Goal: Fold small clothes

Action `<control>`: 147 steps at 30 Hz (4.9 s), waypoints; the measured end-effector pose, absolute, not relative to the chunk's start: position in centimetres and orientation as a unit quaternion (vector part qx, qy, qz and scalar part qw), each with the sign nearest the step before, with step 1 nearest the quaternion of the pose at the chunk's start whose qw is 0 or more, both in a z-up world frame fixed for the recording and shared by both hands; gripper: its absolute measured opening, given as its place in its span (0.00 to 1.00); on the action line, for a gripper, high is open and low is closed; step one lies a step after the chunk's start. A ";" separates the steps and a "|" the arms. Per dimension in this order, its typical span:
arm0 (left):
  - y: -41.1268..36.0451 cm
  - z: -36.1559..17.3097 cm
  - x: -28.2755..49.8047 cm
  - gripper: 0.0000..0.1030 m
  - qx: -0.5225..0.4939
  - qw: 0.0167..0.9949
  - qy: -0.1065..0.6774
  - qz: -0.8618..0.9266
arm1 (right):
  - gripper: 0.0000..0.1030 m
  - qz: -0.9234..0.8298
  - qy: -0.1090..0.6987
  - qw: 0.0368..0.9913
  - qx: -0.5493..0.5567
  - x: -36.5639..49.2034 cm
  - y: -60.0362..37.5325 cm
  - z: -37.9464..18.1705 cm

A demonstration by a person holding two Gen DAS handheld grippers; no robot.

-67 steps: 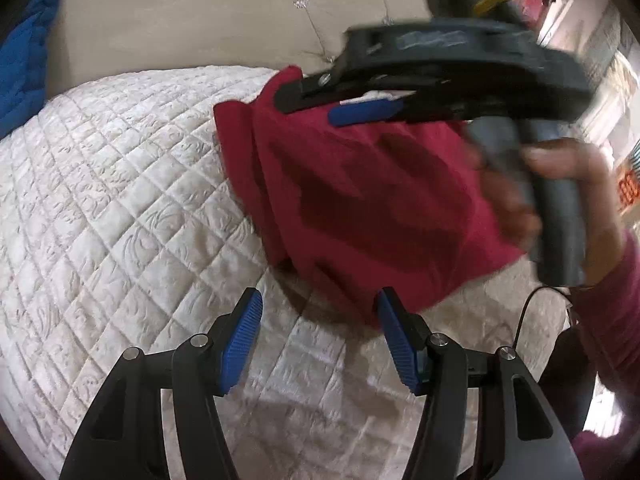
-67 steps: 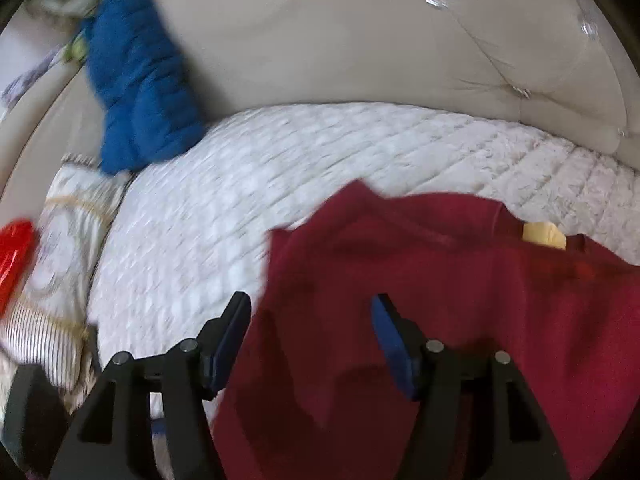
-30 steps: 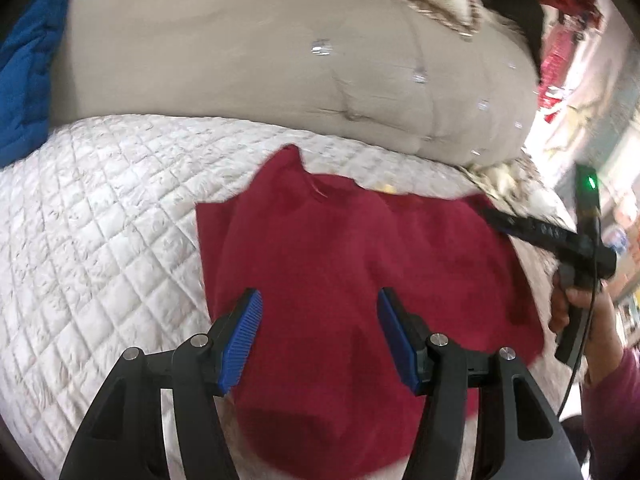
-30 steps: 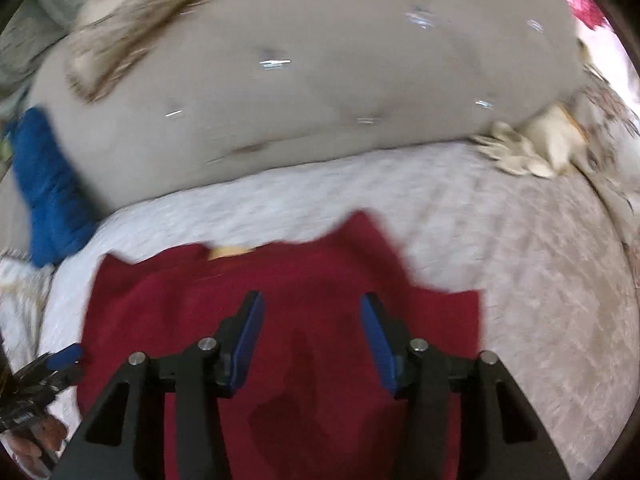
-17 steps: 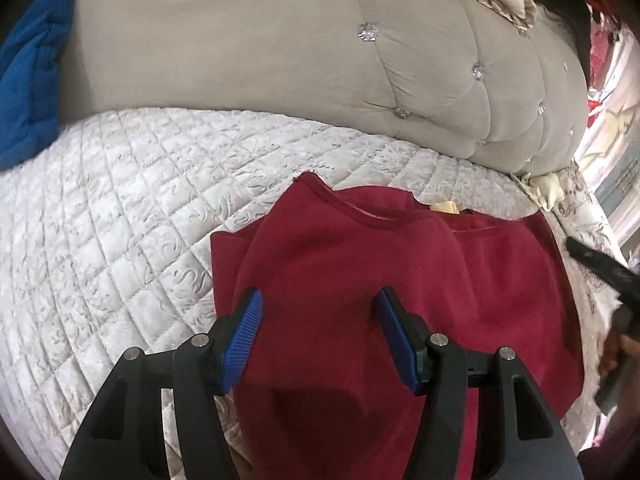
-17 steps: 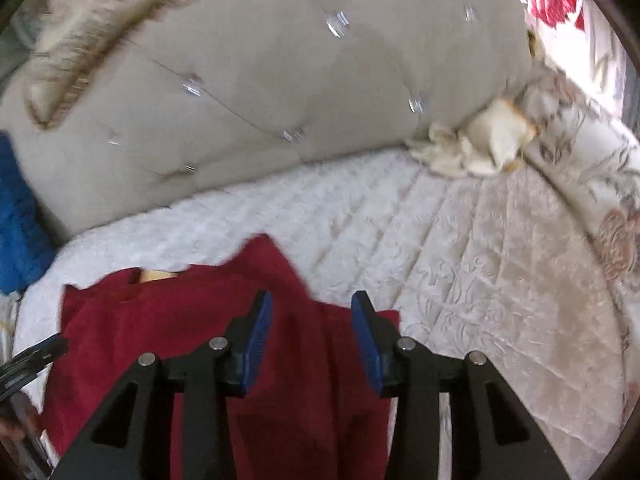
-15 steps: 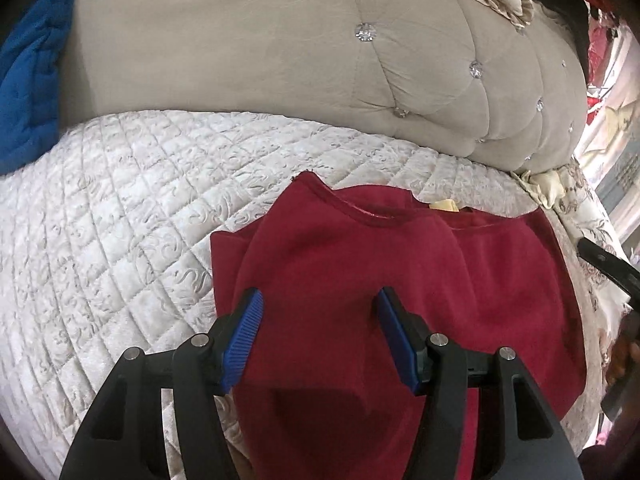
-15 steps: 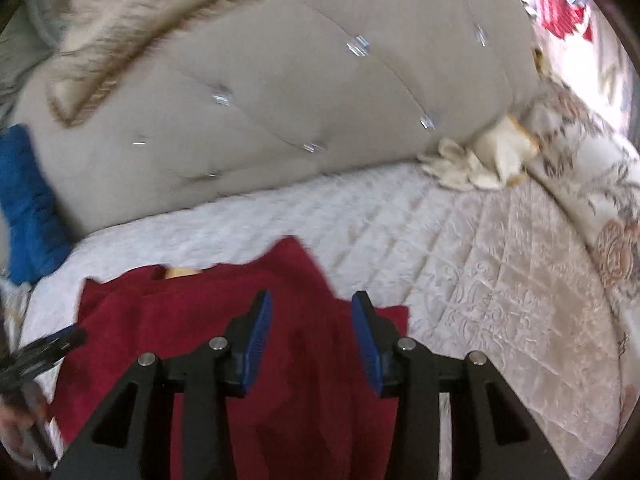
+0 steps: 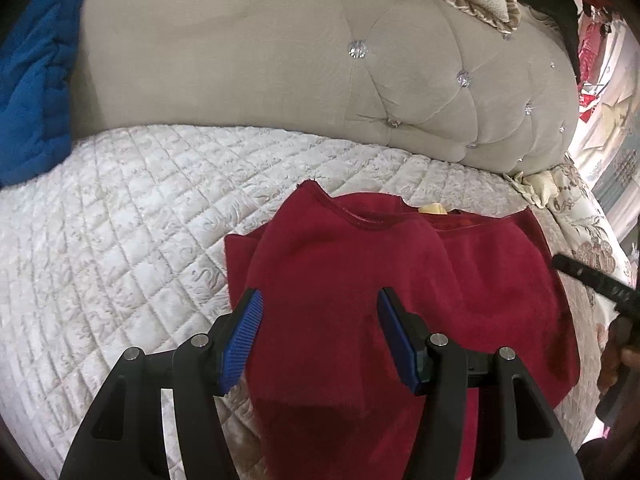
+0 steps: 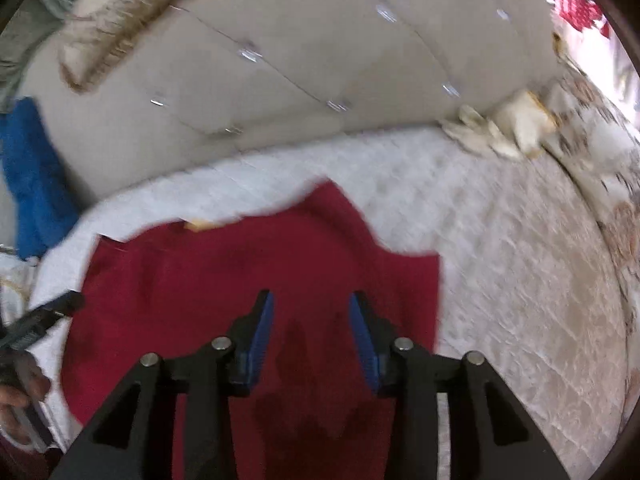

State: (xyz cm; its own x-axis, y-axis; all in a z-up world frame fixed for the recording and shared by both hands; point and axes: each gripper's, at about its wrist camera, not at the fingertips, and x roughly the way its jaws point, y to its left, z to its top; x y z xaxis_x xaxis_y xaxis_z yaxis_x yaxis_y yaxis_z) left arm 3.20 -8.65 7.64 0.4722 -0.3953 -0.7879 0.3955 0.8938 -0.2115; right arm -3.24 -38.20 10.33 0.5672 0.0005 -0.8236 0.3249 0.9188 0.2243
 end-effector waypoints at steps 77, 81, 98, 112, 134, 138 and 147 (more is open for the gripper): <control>-5.7 7.8 -4.3 0.18 -0.144 0.814 0.410 -0.386 | 0.54 0.102 0.564 0.815 0.082 12.1 -17.8 7.8; -5.4 8.0 -4.8 0.23 -0.129 0.821 0.429 -0.354 | 0.23 0.088 0.544 0.830 0.089 11.0 -19.2 8.1; -4.9 7.8 -6.8 0.39 -0.093 0.835 0.443 -0.312 | 0.23 0.081 0.528 0.838 0.112 9.6 -21.2 9.2; -7.1 7.9 -5.1 0.07 -0.084 0.827 0.443 -0.335 | 0.22 0.079 0.520 0.843 0.114 8.3 -22.9 10.7; -21.4 12.3 -6.7 0.00 -0.032 0.805 0.420 -0.419 | 0.21 -0.006 0.495 0.862 0.110 1.6 -36.7 14.7; -22.8 12.1 -6.9 0.00 -0.025 0.801 0.425 -0.421 | 0.21 -0.010 0.495 0.862 0.113 0.9 -37.9 14.3; -27.5 10.2 -7.0 0.00 -0.030 0.785 0.439 -0.435 | 0.21 -0.031 0.492 0.862 0.118 -0.6 -41.2 13.4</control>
